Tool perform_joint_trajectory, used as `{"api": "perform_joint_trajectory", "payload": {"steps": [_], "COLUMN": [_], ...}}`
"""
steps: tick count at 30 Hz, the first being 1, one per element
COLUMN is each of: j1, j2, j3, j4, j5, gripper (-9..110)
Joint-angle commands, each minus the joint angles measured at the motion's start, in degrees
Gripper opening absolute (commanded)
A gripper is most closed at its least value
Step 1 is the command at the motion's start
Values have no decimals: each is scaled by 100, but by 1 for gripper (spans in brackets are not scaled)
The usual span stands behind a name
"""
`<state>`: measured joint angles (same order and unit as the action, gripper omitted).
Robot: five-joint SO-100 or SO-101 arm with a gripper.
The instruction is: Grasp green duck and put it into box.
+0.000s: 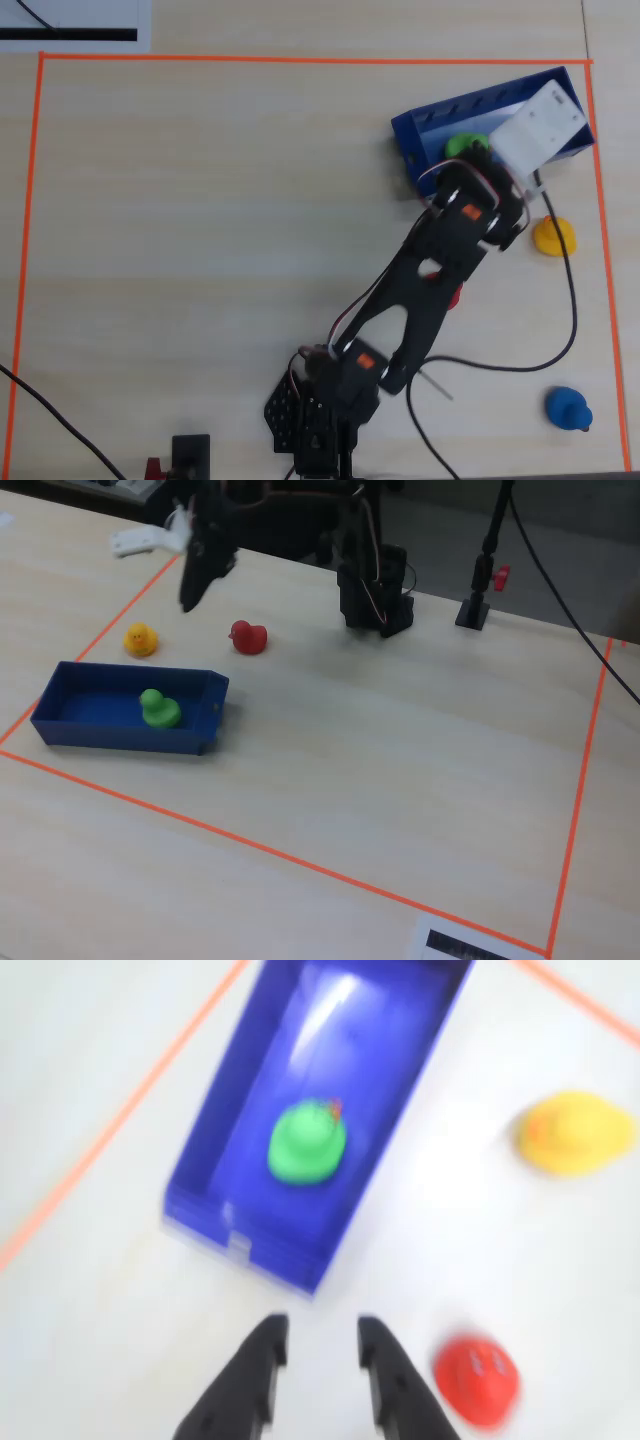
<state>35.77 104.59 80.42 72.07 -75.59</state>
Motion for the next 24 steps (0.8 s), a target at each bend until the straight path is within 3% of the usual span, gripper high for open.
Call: {"api": "perform_joint_trajectory", "payload": {"steps": [1, 7, 15, 24], "j1": [-1433, -2962, -3208, -3472], "j2": [4034, 5941, 7550, 8341], "j3": [3832, 6381, 8604, 9483], "j4": [-114, 88, -9, 352], "j5": [-677, -1028, -1547, -1573], "gripper": [2, 0, 0, 0]}}
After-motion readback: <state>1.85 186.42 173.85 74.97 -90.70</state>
